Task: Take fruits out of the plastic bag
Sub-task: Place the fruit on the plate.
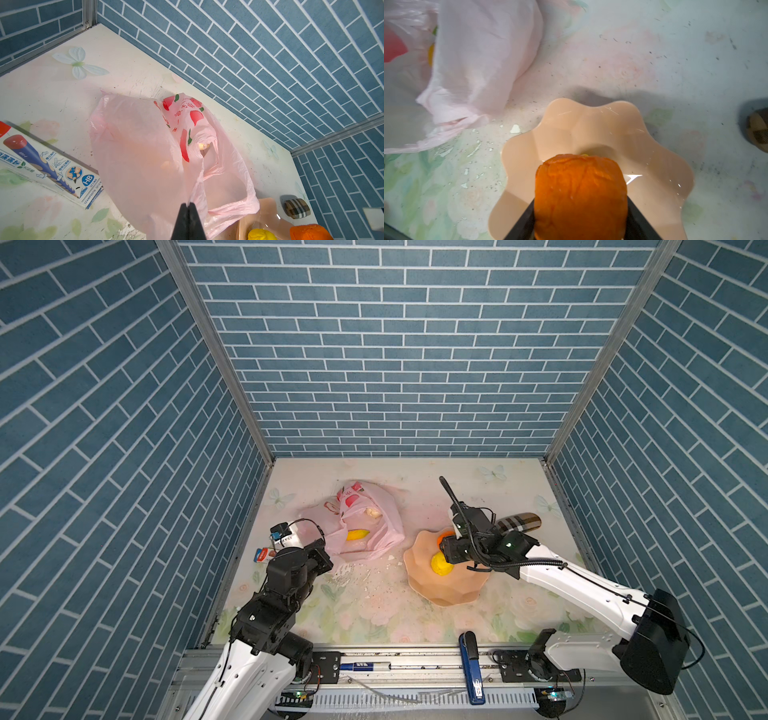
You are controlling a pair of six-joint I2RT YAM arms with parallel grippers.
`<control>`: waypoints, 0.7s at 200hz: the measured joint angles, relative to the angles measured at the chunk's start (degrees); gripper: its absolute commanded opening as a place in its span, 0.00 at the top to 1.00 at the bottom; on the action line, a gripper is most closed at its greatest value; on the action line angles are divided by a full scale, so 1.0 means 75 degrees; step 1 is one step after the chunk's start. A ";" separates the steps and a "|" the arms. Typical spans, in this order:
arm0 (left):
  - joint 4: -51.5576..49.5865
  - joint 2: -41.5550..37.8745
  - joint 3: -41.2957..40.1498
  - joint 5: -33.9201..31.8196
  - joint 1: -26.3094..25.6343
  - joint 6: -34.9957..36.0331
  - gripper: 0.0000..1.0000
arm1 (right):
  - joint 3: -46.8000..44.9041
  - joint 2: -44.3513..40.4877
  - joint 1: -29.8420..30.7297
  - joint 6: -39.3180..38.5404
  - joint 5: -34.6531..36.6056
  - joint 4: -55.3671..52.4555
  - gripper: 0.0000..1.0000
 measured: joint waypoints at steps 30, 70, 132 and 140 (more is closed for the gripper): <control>0.0029 0.0105 0.0041 0.0003 0.0000 0.0070 1.00 | -0.0527 -0.0085 -0.0259 0.0321 0.0131 -0.0166 0.74; 0.0055 0.0195 0.0041 0.0017 0.0000 0.0102 1.00 | -0.0898 -0.0067 -0.0423 0.0571 0.0216 -0.0189 0.74; 0.0064 0.0195 0.0041 0.0026 0.0000 0.0102 1.00 | -0.1110 0.0423 -0.0487 0.0603 0.0192 0.0087 0.74; 0.0064 0.0195 0.0041 0.0026 0.0000 0.0102 1.00 | -0.1122 0.0513 -0.0487 0.0603 0.0184 0.0143 0.74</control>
